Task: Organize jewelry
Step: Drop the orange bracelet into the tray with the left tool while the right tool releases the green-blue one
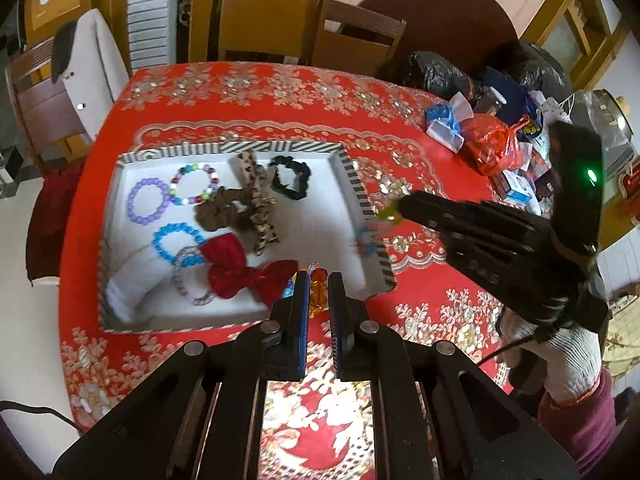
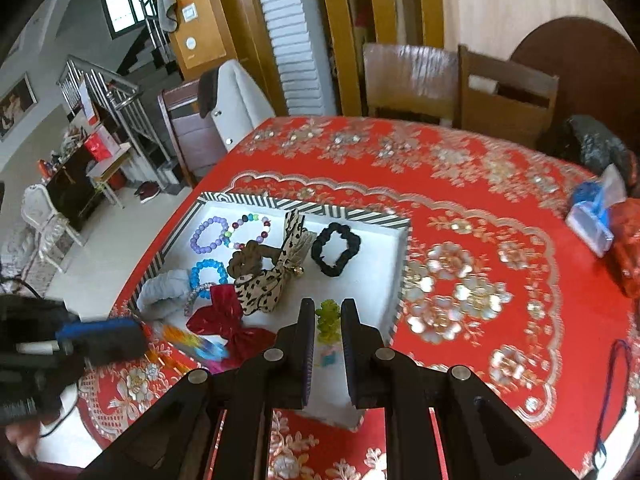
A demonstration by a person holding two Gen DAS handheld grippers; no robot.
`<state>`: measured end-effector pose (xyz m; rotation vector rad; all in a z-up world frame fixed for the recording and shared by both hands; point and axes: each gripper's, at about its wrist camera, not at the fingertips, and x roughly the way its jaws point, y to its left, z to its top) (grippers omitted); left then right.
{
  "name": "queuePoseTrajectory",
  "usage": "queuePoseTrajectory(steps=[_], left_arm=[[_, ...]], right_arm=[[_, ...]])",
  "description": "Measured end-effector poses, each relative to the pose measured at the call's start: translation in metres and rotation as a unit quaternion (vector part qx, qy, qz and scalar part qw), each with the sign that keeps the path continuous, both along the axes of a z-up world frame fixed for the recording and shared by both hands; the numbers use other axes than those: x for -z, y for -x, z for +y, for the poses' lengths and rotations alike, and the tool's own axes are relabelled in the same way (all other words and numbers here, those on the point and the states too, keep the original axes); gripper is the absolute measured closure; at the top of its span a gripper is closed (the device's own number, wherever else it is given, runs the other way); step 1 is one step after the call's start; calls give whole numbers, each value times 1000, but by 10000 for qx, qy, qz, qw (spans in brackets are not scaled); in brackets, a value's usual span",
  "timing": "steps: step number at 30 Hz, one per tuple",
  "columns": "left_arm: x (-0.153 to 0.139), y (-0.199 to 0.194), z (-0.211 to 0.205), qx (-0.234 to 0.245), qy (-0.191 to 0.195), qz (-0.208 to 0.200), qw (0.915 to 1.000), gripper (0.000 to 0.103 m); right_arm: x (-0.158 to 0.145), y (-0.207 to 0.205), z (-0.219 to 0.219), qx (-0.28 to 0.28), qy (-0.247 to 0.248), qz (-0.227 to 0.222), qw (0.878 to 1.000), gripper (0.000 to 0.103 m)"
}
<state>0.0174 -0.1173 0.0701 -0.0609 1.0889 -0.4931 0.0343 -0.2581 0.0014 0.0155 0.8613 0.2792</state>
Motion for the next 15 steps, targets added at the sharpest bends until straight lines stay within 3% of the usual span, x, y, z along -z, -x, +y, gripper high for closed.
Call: queuePoseTrajectory(steps=[4, 7, 12, 15], left_arm=[[11, -10, -28, 176, 270, 259, 9991, 95], [31, -23, -46, 262, 574, 650, 9959, 95], [81, -49, -41, -173, 145, 1025, 9945, 95], [95, -56, -35, -318, -125, 1031, 9941, 95]], right_arm=[[18, -32, -4, -122, -100, 364, 9992, 91], [31, -53, -4, -143, 114, 545, 9983, 91], [49, -84, -9, -105, 536, 642, 9964, 91], [56, -100, -13, -75, 627, 646, 9959, 91]])
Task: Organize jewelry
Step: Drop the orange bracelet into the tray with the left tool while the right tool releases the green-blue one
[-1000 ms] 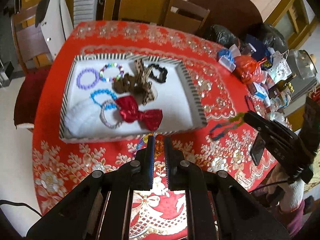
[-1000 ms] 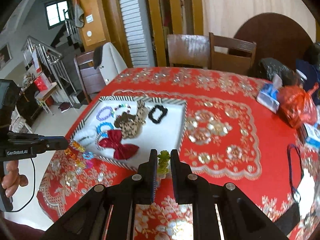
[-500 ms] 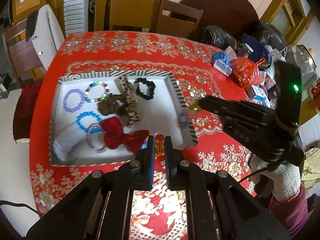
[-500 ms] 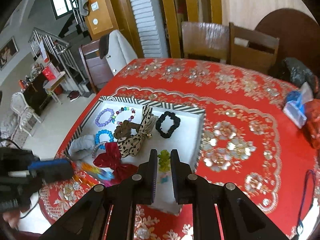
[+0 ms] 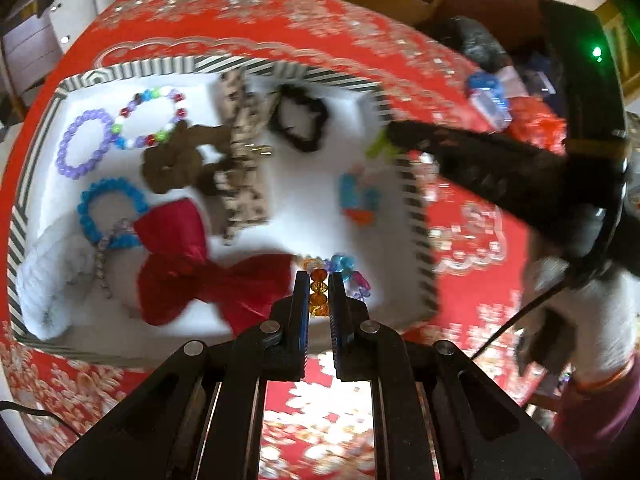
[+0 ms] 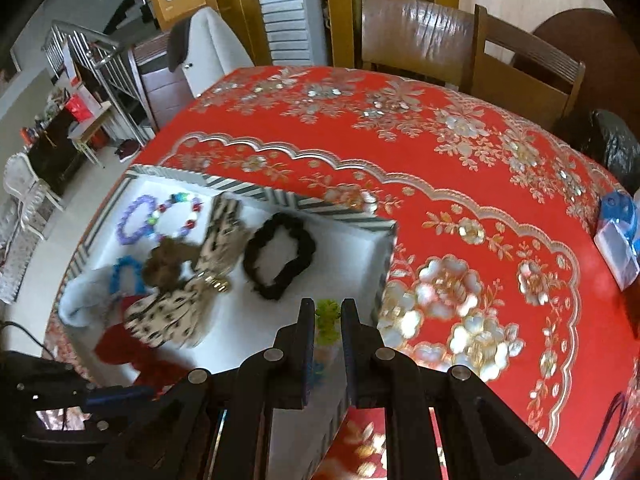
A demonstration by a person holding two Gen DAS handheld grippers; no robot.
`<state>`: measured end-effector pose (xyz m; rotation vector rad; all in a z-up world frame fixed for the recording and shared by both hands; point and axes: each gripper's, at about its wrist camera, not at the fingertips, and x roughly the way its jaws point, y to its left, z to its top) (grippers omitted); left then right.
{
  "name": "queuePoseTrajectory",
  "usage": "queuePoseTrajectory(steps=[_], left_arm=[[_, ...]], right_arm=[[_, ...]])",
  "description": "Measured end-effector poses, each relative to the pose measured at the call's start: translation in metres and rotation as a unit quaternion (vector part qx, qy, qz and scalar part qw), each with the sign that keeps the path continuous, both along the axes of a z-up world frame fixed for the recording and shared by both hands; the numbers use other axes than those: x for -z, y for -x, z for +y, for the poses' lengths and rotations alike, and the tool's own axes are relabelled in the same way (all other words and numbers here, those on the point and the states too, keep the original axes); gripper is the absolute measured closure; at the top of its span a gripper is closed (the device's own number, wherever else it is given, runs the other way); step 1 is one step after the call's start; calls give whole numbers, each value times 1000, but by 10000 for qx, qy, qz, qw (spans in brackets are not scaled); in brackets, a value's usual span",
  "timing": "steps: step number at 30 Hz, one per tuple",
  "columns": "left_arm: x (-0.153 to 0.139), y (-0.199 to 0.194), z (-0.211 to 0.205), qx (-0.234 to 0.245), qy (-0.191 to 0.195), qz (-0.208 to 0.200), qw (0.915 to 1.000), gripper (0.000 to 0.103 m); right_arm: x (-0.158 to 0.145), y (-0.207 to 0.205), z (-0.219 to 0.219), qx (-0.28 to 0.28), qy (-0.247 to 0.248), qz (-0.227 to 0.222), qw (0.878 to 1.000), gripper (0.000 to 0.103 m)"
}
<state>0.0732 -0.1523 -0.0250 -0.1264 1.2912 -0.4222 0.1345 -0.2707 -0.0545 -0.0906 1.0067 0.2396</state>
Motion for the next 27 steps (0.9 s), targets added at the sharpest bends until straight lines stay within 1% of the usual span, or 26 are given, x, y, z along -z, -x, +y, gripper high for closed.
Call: queuePoseTrajectory(steps=[5, 8, 10, 11, 12, 13, 14, 15, 16, 20, 23, 24, 27], left_arm=[[4, -6, -1, 2, -127, -62, 9999, 95], [8, -7, -2, 5, -292, -136, 9995, 95], [8, -7, -1, -10, -386, -169, 9991, 95], [8, -7, -1, -5, -417, -182, 9990, 94], [8, -7, -1, 6, -458, -210, 9987, 92], [7, -7, -1, 13, -489, -237, 9985, 86], [6, -7, -1, 15, -510, -251, 9984, 75], [5, -7, -1, 14, -490, -257, 9985, 69], [4, -6, 0, 13, -431, -261, 9987, 65], [2, 0, -2, 86, -443, -219, 9987, 62], [-5, 8, 2, 63, -526, -350, 9980, 56], [-7, 11, 3, 45, -572, -402, 9975, 56], [-11, 17, 9, -20, -706, -525, 9961, 55]], right_arm=[[9, -22, 2, 28, 108, -50, 9999, 91], [13, -27, 1, 118, 127, -95, 9998, 91], [12, -26, -3, 200, 37, -57, 9998, 90], [11, -24, -3, 218, -25, -61, 9997, 90], [9, -21, -5, 239, -98, -77, 9996, 87], [5, -15, -7, 266, -194, -103, 9994, 82], [2, -10, -7, 276, -247, -135, 9992, 80], [-1, -3, -7, 283, -293, -187, 9990, 76], [-4, 4, -6, 289, -307, -247, 9988, 75], [-13, 31, -8, 422, -368, -399, 9976, 74], [-18, 54, -16, 650, -554, -508, 9951, 70], [-19, 61, -17, 726, -568, -531, 9943, 67], [-21, 85, -17, 889, -538, -574, 9929, 65]])
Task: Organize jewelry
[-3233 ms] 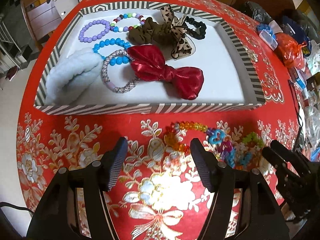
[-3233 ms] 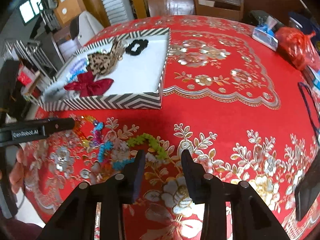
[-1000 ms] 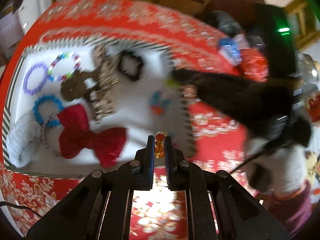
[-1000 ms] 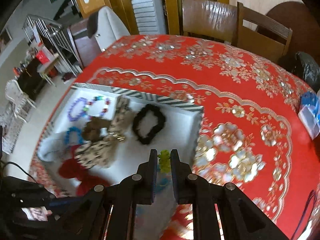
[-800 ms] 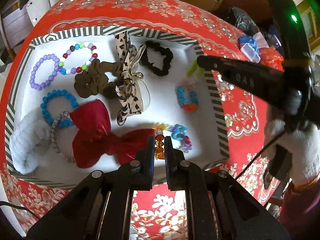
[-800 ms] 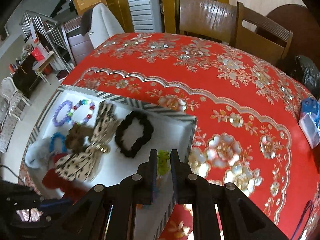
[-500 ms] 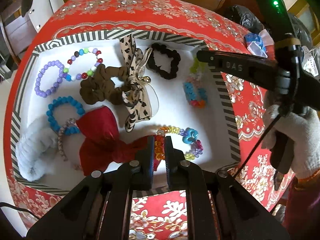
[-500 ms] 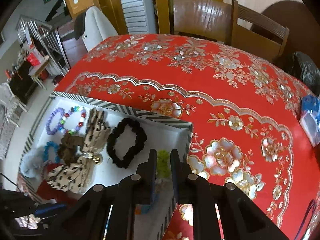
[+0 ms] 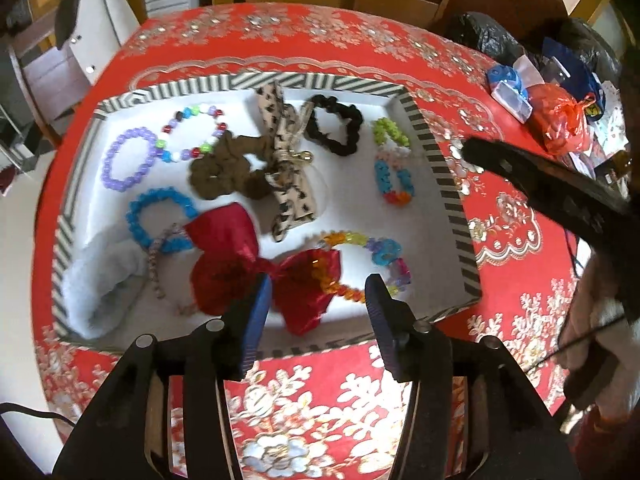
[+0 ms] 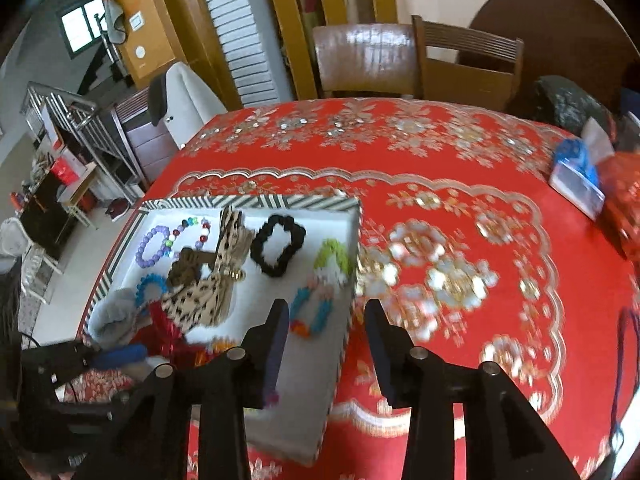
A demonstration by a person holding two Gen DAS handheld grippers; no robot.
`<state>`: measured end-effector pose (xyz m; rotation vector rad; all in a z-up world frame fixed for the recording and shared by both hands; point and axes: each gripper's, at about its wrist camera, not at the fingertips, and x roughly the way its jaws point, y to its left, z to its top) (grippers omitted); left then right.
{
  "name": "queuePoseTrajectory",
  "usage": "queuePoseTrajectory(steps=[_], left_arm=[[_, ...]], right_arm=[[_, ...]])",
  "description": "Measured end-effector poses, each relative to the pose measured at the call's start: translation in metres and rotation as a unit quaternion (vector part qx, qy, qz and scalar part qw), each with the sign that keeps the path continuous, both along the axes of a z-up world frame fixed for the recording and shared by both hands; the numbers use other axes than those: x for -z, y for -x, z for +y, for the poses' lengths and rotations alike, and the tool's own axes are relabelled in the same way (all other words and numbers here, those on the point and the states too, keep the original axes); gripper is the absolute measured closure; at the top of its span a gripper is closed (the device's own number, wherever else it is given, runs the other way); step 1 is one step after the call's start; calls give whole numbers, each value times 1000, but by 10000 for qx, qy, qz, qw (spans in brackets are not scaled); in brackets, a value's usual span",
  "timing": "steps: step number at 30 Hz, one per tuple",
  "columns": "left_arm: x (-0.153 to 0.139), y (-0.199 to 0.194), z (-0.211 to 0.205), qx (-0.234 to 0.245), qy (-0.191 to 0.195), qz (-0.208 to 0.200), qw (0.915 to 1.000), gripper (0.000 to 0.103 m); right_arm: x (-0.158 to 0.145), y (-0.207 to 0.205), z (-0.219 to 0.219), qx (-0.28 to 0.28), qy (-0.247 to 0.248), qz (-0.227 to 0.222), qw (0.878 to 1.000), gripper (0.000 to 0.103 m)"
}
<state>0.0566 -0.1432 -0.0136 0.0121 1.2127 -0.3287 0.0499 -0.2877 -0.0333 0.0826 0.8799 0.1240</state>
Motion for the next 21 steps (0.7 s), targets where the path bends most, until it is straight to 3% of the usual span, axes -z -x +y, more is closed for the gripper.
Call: queuePoseTrajectory(steps=[5, 21], left_arm=[[-8, 9, 15, -127, -282, -338, 9990, 55], [-30, 39, 64, -566, -543, -757, 9940, 55]], right_arm=[[2, 30, 9, 161, -25, -20, 9999, 64], [2, 88, 45, 408, -288, -220, 9985, 52]])
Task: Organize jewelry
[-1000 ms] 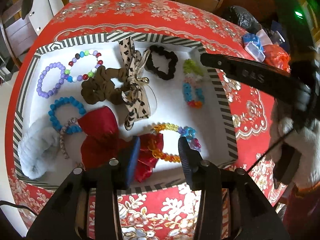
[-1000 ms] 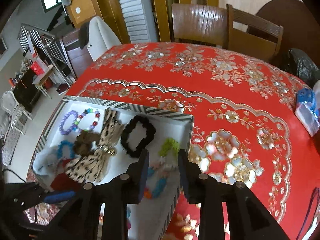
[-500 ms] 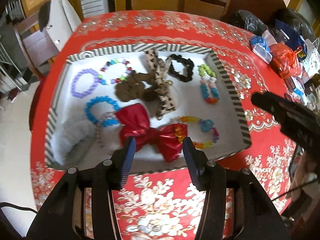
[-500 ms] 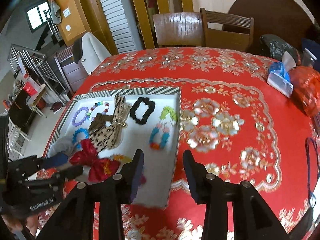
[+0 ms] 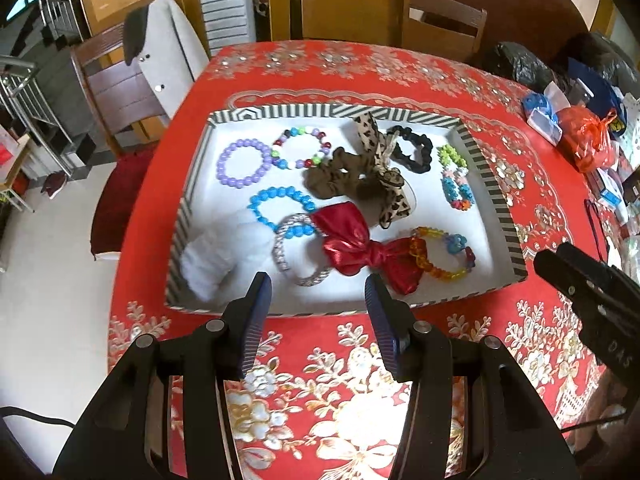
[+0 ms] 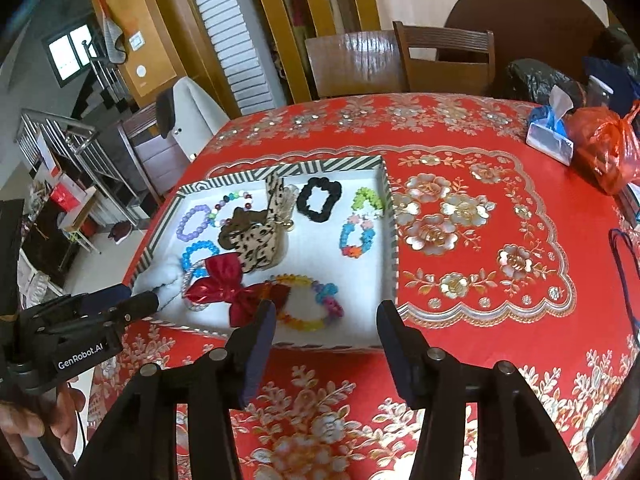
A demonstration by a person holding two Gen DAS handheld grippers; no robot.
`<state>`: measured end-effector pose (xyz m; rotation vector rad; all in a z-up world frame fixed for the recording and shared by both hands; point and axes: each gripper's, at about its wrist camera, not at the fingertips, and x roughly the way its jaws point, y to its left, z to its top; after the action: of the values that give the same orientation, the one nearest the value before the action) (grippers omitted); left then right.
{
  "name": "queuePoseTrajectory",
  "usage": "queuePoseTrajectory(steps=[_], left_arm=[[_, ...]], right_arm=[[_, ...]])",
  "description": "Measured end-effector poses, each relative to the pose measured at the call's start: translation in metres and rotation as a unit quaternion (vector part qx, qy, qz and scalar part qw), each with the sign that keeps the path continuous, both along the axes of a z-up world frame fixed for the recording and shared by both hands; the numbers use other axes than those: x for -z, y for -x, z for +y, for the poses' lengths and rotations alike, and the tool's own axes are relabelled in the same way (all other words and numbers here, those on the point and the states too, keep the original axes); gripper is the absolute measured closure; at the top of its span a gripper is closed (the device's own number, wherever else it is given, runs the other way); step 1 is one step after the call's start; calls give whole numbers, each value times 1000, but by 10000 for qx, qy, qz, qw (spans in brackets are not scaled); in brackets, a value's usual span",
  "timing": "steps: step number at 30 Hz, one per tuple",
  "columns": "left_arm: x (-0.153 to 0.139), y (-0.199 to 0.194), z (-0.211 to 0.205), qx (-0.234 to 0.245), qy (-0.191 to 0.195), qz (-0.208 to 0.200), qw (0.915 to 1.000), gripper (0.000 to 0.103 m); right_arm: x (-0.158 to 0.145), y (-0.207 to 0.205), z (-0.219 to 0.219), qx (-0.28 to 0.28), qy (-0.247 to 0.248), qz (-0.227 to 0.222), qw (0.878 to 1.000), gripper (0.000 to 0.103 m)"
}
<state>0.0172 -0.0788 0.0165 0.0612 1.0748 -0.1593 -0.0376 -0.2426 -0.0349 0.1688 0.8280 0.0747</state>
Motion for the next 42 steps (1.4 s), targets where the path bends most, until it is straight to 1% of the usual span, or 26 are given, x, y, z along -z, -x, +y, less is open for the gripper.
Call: queuePoseTrajectory(steps=[4, 7, 12, 15, 26, 42], left_arm=[[-5, 8, 7, -78, -48, -120, 9999, 55], [-8, 13, 13, -148, -54, -183, 9997, 55], [-16, 22, 20, -251, -129, -403, 9988, 55], [-19, 25, 24, -310, -162, -444, 9984, 55], [-29, 37, 34, -486, -192, -613, 9967, 55], [-32, 50, 34, -483, -285, -709, 9959, 55]], right_arm=[[0, 6, 11, 23, 69, -28, 10000, 45], [-2, 10, 17, -10, 41, -71, 10000, 44], [-7, 15, 26, -53, 71, -105, 9999, 44], [-11, 17, 28, -84, 56, -151, 9998, 44], [-21, 29, 46, -230, 285, -368, 9986, 44], [-17, 36, 50, -270, 231, -271, 9990, 43]])
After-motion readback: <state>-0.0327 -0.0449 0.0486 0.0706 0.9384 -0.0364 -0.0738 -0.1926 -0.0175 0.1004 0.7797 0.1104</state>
